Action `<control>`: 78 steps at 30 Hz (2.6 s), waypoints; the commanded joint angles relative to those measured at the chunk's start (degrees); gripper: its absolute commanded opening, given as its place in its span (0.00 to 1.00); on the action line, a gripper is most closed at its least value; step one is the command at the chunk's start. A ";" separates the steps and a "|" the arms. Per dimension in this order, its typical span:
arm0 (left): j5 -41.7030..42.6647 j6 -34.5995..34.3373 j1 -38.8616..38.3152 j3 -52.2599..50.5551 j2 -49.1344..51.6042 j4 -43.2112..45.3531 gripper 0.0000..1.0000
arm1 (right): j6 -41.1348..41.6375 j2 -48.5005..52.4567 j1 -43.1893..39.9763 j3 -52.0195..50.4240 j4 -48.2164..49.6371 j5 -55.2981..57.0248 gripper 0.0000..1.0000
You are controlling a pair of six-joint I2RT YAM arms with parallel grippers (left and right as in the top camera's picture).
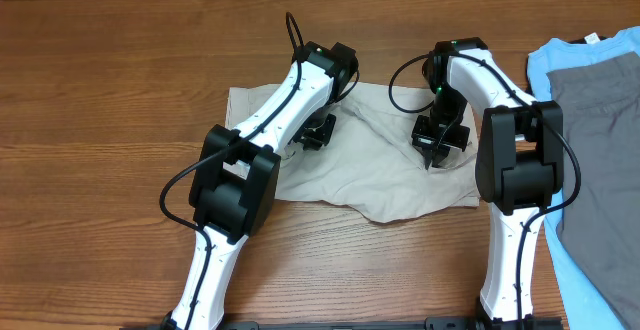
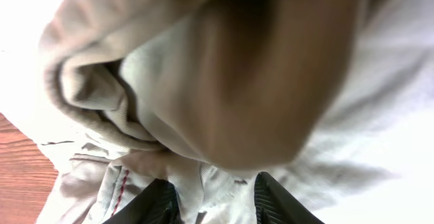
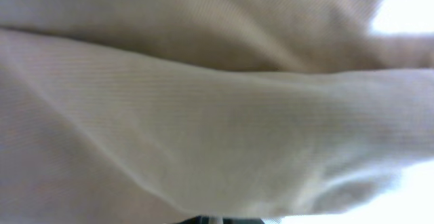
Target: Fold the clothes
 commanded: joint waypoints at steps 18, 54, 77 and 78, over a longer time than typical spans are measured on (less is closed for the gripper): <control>-3.80 -4.24 2.49 8.87 -5.92 -5.40 0.04 | -0.81 0.39 -0.20 3.15 5.01 8.81 0.04; 10.12 -10.73 7.89 -7.04 -11.82 -15.21 0.04 | -11.23 -13.99 -0.09 -4.48 -6.93 -4.68 0.04; 5.05 -13.20 9.11 -33.33 -11.80 17.94 0.04 | -5.49 -13.97 -0.09 -27.50 25.16 -6.56 0.04; 4.20 -13.42 9.62 -33.53 -11.80 19.43 0.04 | -5.49 -13.97 -0.09 -27.50 26.58 -6.56 0.04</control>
